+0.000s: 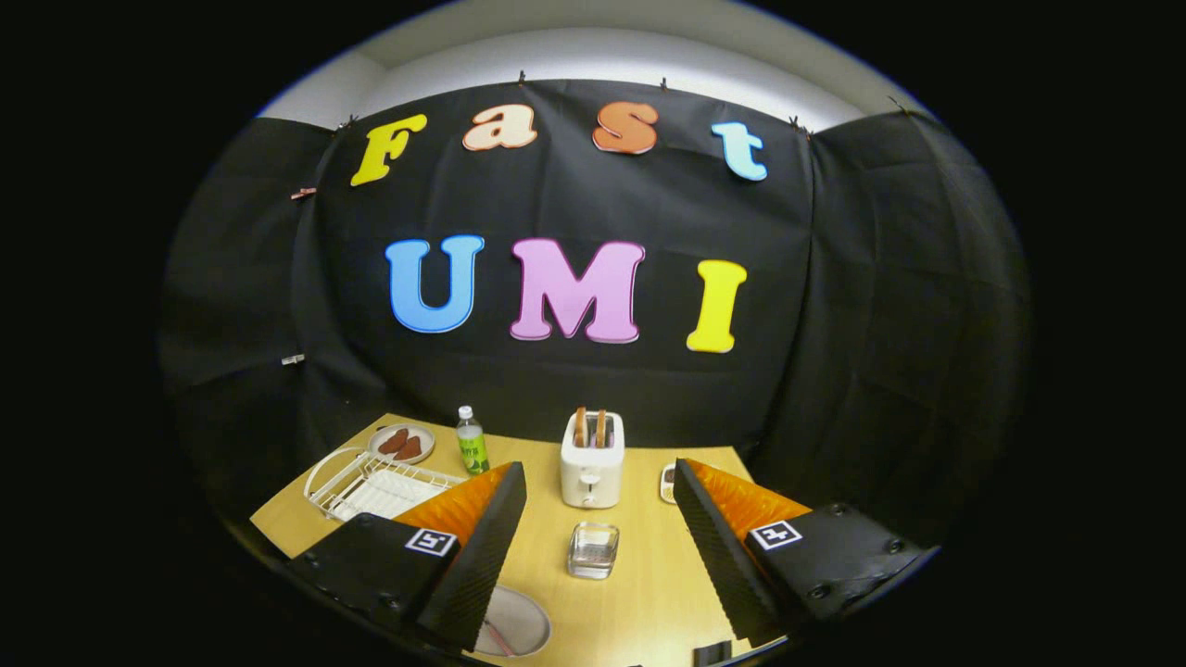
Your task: Take the plate from the dish rack, then take the spoon from the basket and place it into the plate.
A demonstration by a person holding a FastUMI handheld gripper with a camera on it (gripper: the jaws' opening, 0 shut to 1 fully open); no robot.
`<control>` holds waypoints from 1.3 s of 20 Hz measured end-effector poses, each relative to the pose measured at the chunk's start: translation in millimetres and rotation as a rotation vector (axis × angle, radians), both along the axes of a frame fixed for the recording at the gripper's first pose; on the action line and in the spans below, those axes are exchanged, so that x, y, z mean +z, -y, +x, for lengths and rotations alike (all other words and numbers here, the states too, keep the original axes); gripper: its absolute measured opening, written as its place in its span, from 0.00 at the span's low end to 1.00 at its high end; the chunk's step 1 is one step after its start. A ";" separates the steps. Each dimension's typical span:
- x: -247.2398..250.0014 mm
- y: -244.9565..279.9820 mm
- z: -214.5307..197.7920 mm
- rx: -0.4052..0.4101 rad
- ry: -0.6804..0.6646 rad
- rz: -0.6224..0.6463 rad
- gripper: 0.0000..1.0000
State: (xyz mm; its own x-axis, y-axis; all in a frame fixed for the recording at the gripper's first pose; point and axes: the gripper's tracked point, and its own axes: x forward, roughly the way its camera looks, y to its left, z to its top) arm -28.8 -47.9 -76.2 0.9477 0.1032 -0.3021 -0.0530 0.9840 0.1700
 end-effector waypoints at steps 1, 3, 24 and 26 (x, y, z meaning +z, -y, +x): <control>16.1 4.1 1.0 -0.004 0.029 -0.014 0.98; 42.3 3.9 7.8 -0.017 0.082 -0.030 0.98; 83.9 48.8 21.5 -0.087 0.203 0.013 0.98; 82.1 49.3 23.4 -0.082 0.205 0.005 0.98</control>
